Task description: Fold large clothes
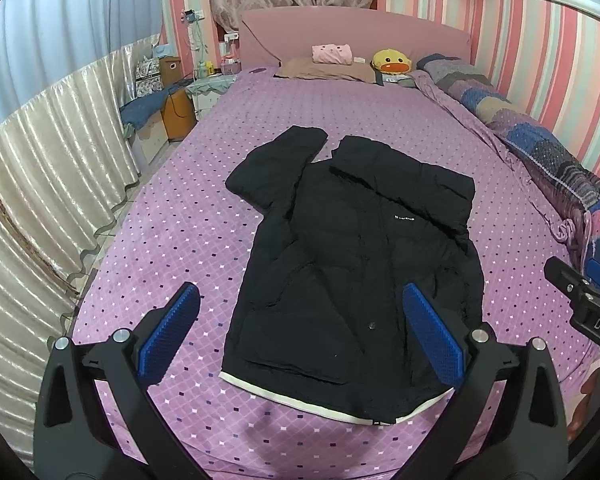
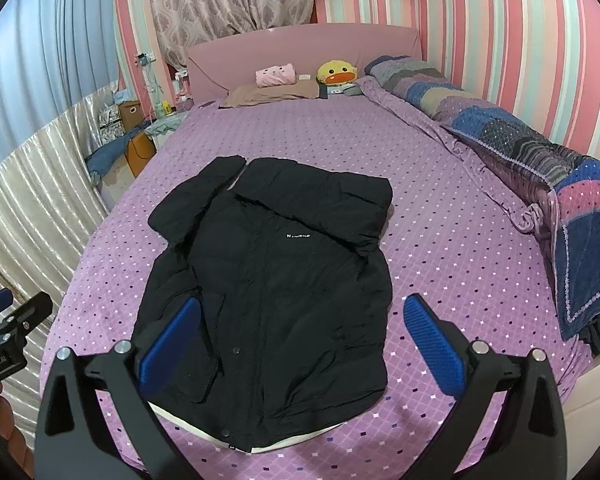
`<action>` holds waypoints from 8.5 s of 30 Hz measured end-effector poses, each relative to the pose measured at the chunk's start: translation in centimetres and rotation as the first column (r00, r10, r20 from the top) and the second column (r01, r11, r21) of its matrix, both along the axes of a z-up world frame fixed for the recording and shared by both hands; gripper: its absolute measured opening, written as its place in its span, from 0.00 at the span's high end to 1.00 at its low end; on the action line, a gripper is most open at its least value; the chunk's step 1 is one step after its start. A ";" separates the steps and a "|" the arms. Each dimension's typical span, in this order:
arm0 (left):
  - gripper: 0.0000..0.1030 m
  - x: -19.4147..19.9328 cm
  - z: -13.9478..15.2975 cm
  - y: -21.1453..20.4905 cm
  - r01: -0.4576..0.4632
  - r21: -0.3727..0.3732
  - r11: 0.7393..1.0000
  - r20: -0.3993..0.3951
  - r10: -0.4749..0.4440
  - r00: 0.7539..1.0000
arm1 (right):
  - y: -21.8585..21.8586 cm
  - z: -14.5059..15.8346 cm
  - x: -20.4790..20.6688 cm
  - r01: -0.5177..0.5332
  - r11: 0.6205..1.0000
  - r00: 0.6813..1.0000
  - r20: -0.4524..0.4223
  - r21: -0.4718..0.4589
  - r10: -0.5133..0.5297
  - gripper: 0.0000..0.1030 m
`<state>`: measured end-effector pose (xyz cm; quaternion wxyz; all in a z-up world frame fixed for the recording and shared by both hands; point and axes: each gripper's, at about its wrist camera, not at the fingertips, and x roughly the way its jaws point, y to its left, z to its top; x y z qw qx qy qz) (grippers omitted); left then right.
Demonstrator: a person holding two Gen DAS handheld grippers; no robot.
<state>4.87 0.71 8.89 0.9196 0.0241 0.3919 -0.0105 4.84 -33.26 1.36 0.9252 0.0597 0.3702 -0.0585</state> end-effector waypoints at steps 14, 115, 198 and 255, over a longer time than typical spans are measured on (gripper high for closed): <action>0.03 -0.7 0.2 0.8 0.006 0.010 1.000 0.014 -0.006 1.000 | 0.2 0.2 -0.8 0.014 1.000 1.000 0.009 -0.012 -0.014 0.02; 0.03 27.4 -12.3 7.0 -0.058 0.071 0.996 -0.160 0.069 0.985 | -10.1 -13.2 24.2 0.110 0.992 0.976 -0.180 -0.063 -0.120 0.02; 0.96 38.0 -28.1 -2.7 0.159 0.023 0.987 -0.342 -0.142 0.929 | -11.5 -25.3 39.5 -0.149 0.981 0.942 -0.319 -0.121 0.104 0.66; 0.58 39.4 -25.9 17.4 -0.062 0.175 0.983 -0.262 0.107 0.959 | -0.8 -23.9 42.9 -0.276 0.956 0.929 -0.282 -0.098 0.239 0.25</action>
